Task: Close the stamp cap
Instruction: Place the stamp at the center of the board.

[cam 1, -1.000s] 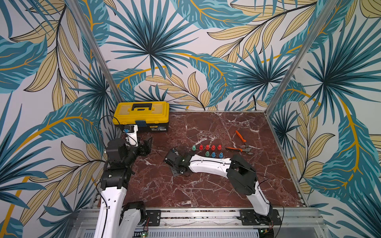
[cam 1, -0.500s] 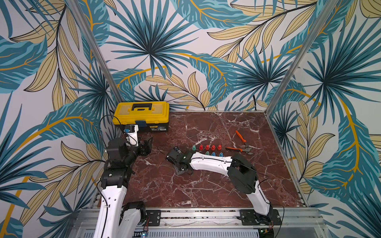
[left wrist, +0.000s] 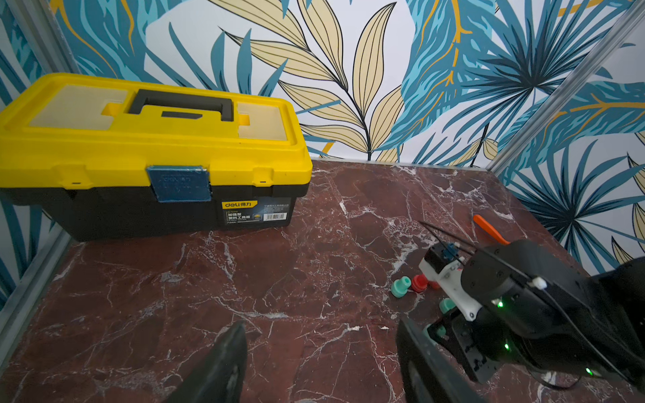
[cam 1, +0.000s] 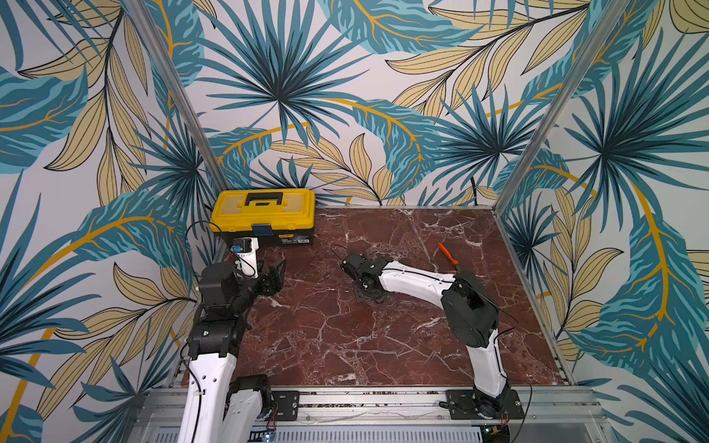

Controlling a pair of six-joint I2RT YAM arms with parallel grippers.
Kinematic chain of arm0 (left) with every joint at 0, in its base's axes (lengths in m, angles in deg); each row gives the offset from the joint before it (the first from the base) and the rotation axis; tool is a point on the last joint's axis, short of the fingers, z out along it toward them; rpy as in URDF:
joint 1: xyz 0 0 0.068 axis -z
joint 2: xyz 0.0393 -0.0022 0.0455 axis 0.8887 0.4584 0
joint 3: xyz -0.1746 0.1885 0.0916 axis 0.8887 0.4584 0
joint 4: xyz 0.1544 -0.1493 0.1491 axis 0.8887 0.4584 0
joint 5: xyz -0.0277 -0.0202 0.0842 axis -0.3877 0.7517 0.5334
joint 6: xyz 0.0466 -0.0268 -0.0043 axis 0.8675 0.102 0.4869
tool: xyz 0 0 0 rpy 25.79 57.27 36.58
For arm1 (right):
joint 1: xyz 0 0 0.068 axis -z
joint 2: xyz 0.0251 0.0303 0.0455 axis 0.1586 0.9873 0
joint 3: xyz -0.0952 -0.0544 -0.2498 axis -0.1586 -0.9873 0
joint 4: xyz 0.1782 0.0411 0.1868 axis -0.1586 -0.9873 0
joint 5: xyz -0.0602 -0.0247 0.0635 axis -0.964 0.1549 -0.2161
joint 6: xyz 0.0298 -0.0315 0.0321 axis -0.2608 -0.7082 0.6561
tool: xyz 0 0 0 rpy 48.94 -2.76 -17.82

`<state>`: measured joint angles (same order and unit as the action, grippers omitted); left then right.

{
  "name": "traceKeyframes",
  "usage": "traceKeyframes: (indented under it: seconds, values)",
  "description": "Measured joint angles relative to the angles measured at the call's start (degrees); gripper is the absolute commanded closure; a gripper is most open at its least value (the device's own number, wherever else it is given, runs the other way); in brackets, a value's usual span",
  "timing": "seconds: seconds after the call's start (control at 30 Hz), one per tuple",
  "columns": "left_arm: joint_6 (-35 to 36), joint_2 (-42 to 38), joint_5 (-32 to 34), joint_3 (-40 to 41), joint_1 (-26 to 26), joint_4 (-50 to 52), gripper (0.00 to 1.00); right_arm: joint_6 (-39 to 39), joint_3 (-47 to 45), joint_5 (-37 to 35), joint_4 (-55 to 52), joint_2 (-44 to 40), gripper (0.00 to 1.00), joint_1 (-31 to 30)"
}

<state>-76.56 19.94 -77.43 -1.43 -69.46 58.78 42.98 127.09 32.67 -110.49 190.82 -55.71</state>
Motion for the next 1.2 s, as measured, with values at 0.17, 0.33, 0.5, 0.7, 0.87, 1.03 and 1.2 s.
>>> traceKeyframes:
  seconds: [0.17,0.33,0.5,0.7,0.87,1.03,1.2]
  values:
    - [0.02,0.96,-0.28,0.13,0.0,0.28,0.3,-0.55,0.57,1.18,0.24,0.2,0.93,3.34]
    - [0.0,1.77,-0.39,0.13,0.0,0.39,0.3,-1.25,2.58,1.25,0.13,1.49,0.87,4.79]
    - [-0.02,1.84,-0.39,0.13,0.0,0.39,0.31,-1.64,2.58,1.27,-0.04,1.49,0.75,4.83]
    - [-0.07,2.1,-0.37,0.13,0.0,0.39,0.31,-2.16,2.64,1.7,-0.28,1.51,0.65,4.83]
    - [-0.11,2.1,-0.37,0.13,0.0,0.39,0.31,-2.21,3.98,2.08,-0.66,1.51,0.62,4.83]
    - [-0.26,2.14,-0.37,0.13,0.0,0.39,0.3,-2.62,5.51,2.05,-1.22,1.42,0.58,4.83]
    - [-0.31,3.17,-0.24,0.07,0.0,0.39,0.27,-3.8,6.73,1.33,-2.19,-0.7,0.5,5.25]
